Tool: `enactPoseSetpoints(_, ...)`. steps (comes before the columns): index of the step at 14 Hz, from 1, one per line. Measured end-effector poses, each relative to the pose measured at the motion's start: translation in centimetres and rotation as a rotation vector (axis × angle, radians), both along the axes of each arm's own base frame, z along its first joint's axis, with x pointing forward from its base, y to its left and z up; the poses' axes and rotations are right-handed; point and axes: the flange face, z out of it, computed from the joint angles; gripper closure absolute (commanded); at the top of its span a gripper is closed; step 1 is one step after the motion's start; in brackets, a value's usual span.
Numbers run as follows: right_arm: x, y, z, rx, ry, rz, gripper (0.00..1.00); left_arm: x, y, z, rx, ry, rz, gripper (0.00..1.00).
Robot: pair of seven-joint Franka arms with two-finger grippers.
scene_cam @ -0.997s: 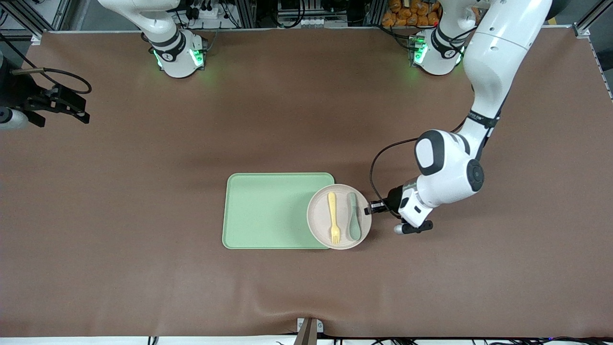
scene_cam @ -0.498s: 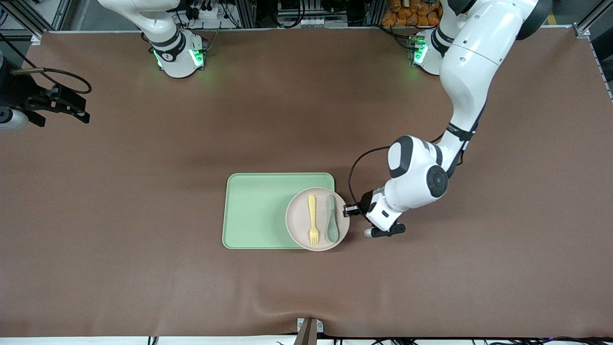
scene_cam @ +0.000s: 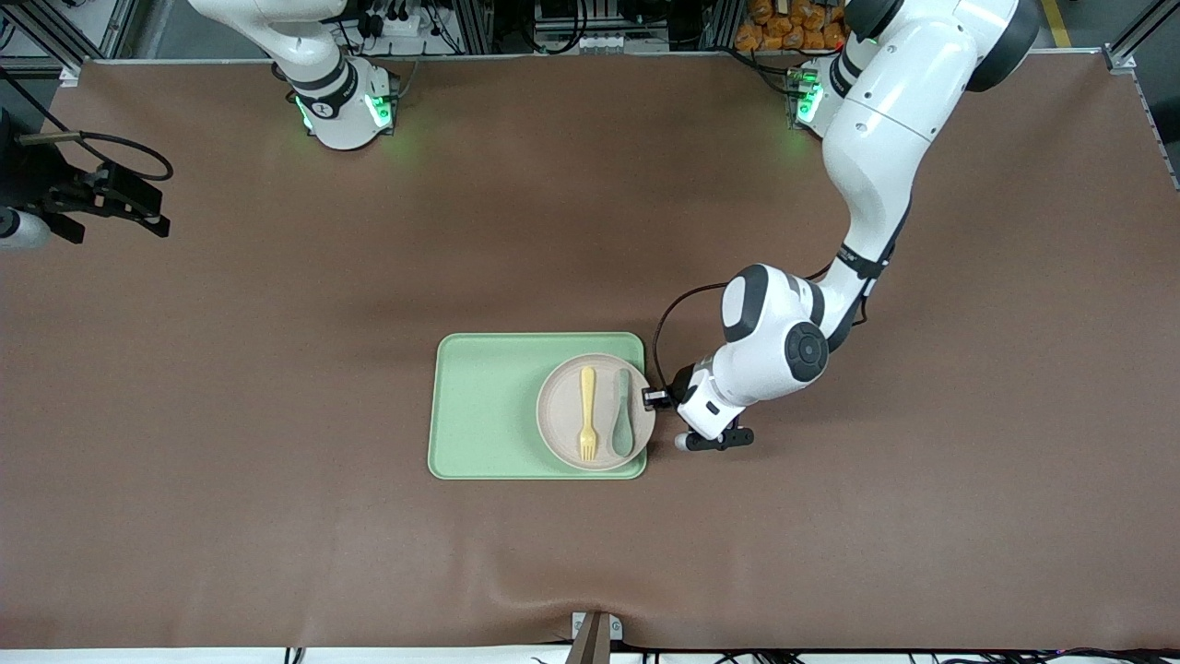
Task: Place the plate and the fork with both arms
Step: 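Push the plate onto the tray center with the left gripper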
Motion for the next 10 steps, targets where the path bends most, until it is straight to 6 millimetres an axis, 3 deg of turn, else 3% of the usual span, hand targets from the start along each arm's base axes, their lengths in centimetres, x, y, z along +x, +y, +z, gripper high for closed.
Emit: enactPoseSetpoints(10,0.1,0.1,-0.2,0.001,0.004,0.003,0.0,-1.0,-2.0,-2.6,0.018,-0.045,-0.018,1.0)
